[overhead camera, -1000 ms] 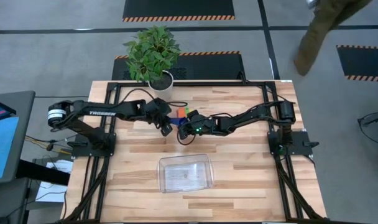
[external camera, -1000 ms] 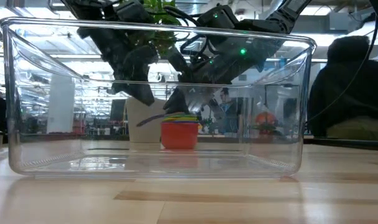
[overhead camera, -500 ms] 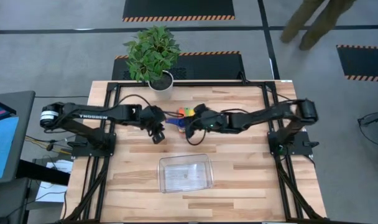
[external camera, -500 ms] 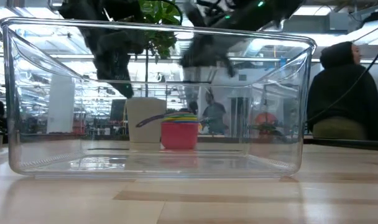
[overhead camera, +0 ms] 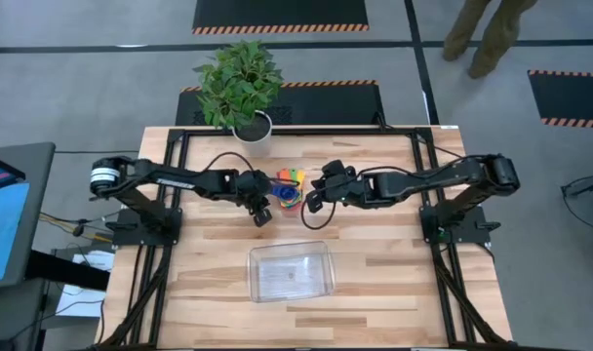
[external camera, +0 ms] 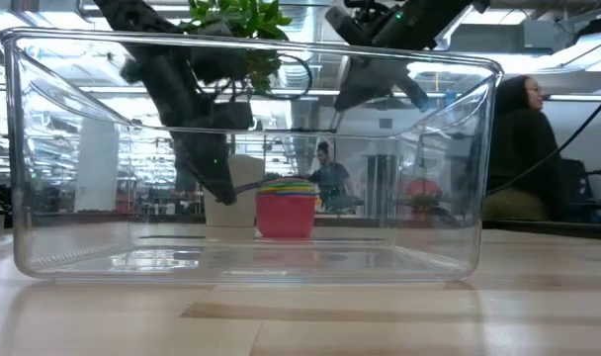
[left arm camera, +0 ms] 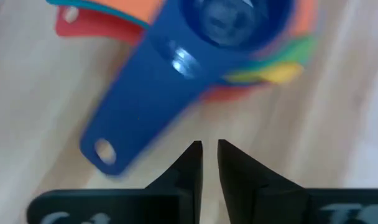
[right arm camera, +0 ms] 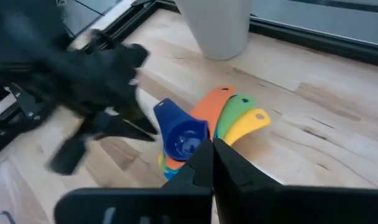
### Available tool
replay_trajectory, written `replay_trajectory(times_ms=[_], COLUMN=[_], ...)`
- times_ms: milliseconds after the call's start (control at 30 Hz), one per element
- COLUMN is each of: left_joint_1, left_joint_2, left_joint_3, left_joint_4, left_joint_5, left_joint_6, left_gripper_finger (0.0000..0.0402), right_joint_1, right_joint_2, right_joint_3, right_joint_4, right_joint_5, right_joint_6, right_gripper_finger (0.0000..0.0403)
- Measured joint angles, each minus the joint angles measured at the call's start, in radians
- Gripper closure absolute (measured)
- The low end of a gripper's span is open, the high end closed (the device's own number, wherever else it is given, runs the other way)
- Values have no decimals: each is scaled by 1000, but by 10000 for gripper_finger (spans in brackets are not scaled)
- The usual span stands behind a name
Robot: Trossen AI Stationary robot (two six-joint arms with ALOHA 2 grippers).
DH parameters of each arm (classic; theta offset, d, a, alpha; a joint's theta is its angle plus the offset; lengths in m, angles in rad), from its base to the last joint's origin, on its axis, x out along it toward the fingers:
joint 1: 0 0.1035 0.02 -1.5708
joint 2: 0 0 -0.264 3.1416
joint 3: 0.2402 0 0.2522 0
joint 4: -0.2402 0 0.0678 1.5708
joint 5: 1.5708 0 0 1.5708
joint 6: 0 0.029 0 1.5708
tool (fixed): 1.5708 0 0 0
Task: Nest measuring cups in basket
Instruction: Stack the dark blue measuring cups on top of the orange measuring cups, then adjust the colored stacked measuring cups
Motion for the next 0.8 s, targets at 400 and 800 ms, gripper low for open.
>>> replay_trajectory(times_ms=[400, 800], left_joint_1=[98, 72], left_joint_2=[68, 30], left_joint_3=[98, 235], left_joint_4=[43, -182], left_joint_5=[-97, -60], left_joint_6=[59, 51], left_gripper_finger=[390, 391], right_joint_1=[63, 67], right_joint_2=[0, 0], right_joint_3=[0, 0], right_joint_4=[6, -90], right_joint_5=[28, 48], right_joint_6=[22, 53], right_gripper_finger=[370, 385])
